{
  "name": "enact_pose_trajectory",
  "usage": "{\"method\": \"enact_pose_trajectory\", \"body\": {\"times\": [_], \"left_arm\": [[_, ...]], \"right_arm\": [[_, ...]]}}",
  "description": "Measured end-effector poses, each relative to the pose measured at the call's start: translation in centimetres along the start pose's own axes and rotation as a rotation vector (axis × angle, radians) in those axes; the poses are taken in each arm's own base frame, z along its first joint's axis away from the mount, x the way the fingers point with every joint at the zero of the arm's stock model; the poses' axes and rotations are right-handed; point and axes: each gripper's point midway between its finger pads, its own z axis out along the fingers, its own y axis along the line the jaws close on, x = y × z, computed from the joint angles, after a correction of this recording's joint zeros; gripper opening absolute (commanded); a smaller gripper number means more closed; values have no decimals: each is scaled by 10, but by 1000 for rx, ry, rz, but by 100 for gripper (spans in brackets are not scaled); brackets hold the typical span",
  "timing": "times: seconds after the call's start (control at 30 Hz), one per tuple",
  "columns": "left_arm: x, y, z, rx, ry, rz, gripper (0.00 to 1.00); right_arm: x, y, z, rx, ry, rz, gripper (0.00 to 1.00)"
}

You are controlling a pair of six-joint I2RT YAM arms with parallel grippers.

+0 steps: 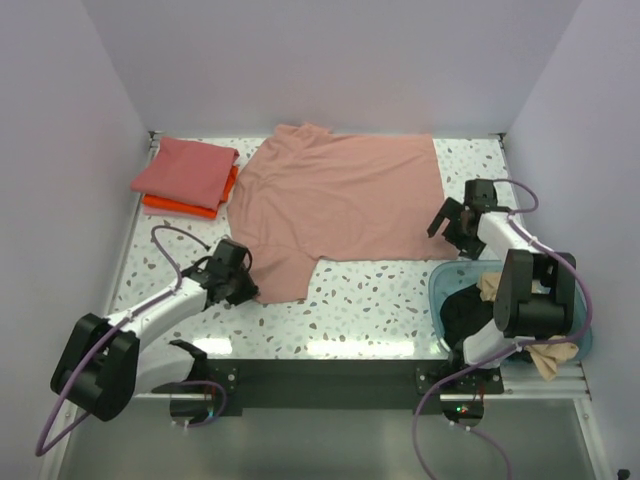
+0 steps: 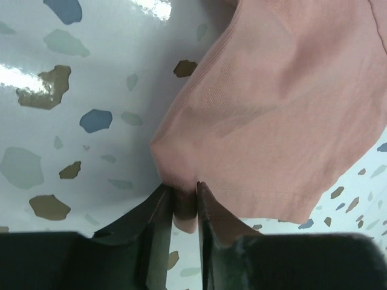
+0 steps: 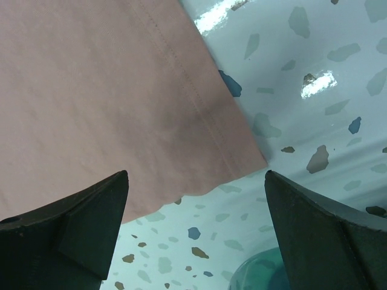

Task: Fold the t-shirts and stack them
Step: Flatten the tshirt out, then fold the tshirt

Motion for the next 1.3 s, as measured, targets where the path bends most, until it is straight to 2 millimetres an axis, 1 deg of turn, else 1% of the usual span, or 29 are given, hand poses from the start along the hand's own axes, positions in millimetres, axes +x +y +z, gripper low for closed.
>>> {"method": "enact_pose_trajectory", "body": {"times": [0.03, 0.1, 0.4, 0.5, 0.63, 0.77, 0.8, 0.87, 0.9, 0.93, 0.97, 1.0, 1.07, 1.1, 1.17, 1.2, 1.27, 1.3], "left_arm": [[0, -1, 1, 1, 1, 1, 15], [0, -2, 4, -1, 2, -11, 0], [-5, -9, 8, 13, -8, -6, 0], [-6, -8, 6, 15, -12, 7, 0], [-10, -10, 1, 26, -31, 16, 0], [-17, -18, -5, 55, -56, 14, 0], [-19, -21, -7, 62, -61, 13, 0], [-22, -24, -9, 73, -68, 13, 0], [-23, -26, -10, 79, -71, 12, 0], [-24, -28, -11, 85, -73, 12, 0], [-25, -30, -12, 92, -74, 13, 0], [-26, -32, -13, 97, -75, 14, 0], [-29, -37, -16, 113, -79, 15, 0], [-31, -40, -17, 121, -82, 18, 0], [-36, -48, -21, 141, -93, 21, 0], [-40, -53, -24, 152, -99, 25, 0], [-48, -63, -30, 173, -117, 28, 0], [-53, -68, -33, 183, -126, 30, 0]], "right_arm": [[0, -2, 1, 5, 5, 5, 99], [-1, -3, 1, 14, 6, 14, 99], [0, -4, 0, 24, 17, 33, 97], [0, -3, 6, 26, 24, 45, 96], [3, -2, 22, 28, 39, 59, 93], [5, -2, 26, 23, 39, 89, 90], [5, -2, 26, 23, 37, 95, 86], [5, -2, 25, 20, 30, 106, 82], [4, -2, 25, 19, 26, 112, 78], [4, -3, 25, 18, 23, 118, 70], [4, -3, 25, 17, 19, 122, 67], [5, -4, 26, 16, 18, 130, 57], [7, -4, 26, 14, 18, 138, 47], [7, -4, 27, 14, 18, 140, 35], [9, -4, 27, 11, 18, 148, 24], [10, -4, 28, 10, 21, 152, 16], [12, -1, 28, -3, 31, 154, 12], [13, -1, 28, -5, 36, 154, 5]]}}
